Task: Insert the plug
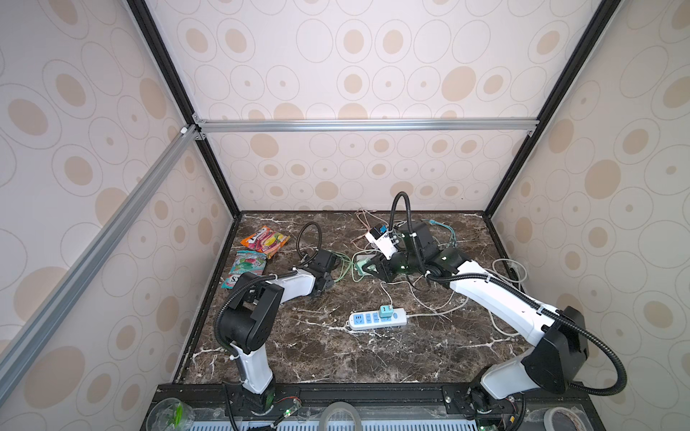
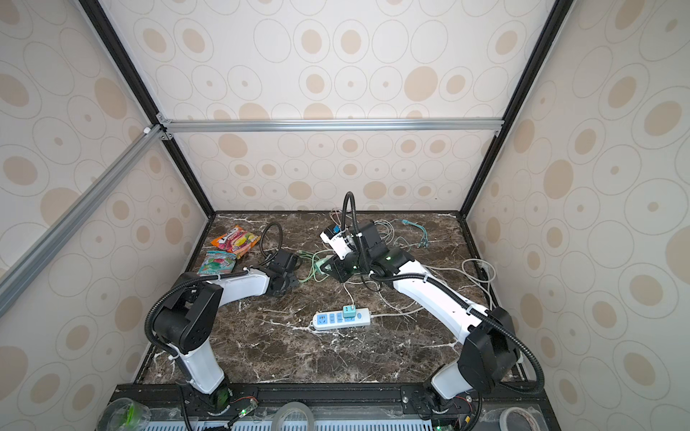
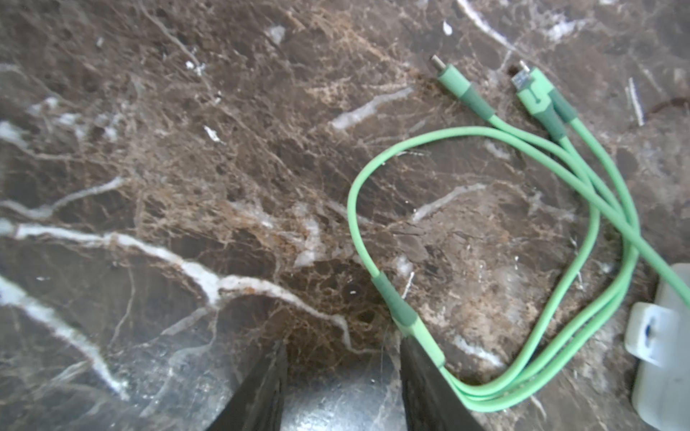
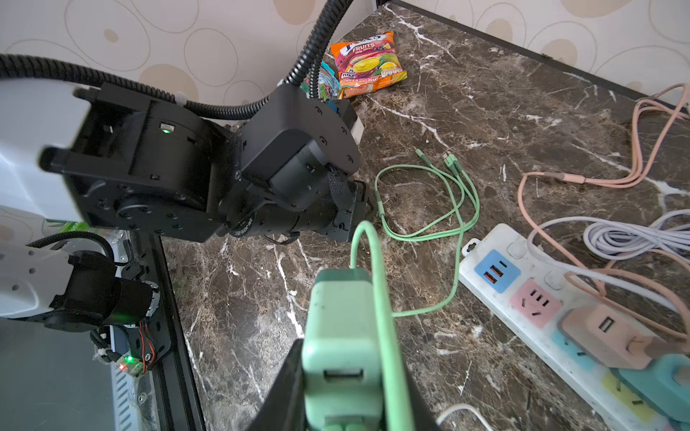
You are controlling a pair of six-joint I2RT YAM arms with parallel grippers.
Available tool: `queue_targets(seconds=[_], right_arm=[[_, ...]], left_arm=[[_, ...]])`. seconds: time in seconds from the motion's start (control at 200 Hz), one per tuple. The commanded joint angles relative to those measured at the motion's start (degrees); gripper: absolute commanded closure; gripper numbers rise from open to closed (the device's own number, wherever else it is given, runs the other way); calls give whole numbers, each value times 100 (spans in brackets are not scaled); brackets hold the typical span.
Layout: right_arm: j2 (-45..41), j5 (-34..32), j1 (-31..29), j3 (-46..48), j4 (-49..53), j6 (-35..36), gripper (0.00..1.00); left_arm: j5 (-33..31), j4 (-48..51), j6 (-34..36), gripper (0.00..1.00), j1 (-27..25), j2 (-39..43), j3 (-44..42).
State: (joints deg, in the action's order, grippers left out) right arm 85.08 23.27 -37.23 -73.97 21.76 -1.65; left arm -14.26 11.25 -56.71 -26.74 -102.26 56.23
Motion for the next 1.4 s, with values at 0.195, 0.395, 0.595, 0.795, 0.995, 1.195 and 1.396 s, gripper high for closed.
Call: queue_targets(seconds=[0.195, 0.395, 0.595, 0.795, 0.995, 1.195, 1.396], right_arm=[[-113, -6, -20, 58, -127, 0, 100], [-160, -21, -21, 61, -92, 87, 100], [-220, -80, -22, 146, -129, 102, 100], [-225, -111, -21, 154, -144, 119, 100], [-362, -164, -21, 100, -202, 112, 100], [-623, -208, -23, -72, -176, 313, 100], [-652, -314, -21, -115, -90, 552, 100]], left_arm=[[-52, -139, 90, 45, -17, 475, 69], [38, 266, 193, 48, 22, -79, 529], [23, 466, 279, 49, 17, -464, 800], [81, 508, 299, 57, 20, -692, 646], [-88, 533, 394, 96, 58, -472, 461], [-1584, 737, 1217, 100, 345, 766, 324], [-3012, 279, 3112, 100, 686, 1925, 681]])
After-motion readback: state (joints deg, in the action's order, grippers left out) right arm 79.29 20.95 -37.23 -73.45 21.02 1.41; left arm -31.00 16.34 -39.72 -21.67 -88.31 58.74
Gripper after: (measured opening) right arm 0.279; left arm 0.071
